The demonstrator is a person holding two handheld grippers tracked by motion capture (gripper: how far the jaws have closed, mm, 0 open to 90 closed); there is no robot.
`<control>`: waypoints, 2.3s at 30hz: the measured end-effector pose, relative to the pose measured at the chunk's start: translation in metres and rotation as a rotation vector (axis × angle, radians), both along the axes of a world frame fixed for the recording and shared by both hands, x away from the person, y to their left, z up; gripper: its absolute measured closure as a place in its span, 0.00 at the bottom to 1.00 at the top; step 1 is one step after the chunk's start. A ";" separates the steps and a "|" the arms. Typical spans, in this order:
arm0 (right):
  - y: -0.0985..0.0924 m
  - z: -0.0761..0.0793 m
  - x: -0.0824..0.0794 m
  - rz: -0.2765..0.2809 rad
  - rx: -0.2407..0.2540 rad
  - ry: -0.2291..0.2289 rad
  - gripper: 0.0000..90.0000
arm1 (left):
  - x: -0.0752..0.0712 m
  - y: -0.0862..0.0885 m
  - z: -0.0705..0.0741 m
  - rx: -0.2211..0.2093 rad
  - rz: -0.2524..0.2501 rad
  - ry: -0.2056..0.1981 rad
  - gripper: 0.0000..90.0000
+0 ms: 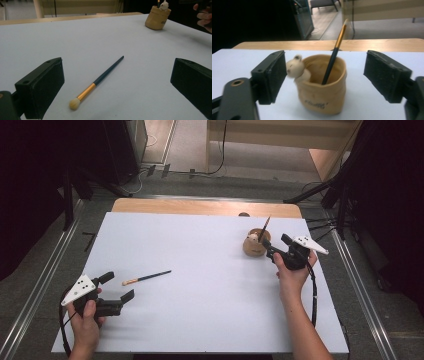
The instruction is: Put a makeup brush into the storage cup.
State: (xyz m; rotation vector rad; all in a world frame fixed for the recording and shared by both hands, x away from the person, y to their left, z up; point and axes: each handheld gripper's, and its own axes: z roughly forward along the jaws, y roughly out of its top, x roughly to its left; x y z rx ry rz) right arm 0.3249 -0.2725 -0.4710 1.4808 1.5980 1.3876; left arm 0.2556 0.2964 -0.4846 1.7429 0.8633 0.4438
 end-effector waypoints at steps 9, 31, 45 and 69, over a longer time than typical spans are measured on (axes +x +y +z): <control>-0.001 -0.011 -0.032 0.093 -0.033 -0.016 0.06 | -0.001 -0.001 0.000 0.001 -0.003 -0.001 0.00; -0.029 -0.022 -0.094 0.180 -0.058 -0.024 0.00 | -0.004 0.000 0.000 0.006 -0.009 -0.010 0.00; -0.043 -0.029 -0.118 0.183 -0.075 -0.016 0.00 | -0.009 0.003 0.002 0.009 0.004 -0.014 0.00; -0.083 -0.023 -0.147 0.122 -0.100 -0.049 0.00 | -0.010 0.009 0.004 -0.005 0.018 -0.021 0.00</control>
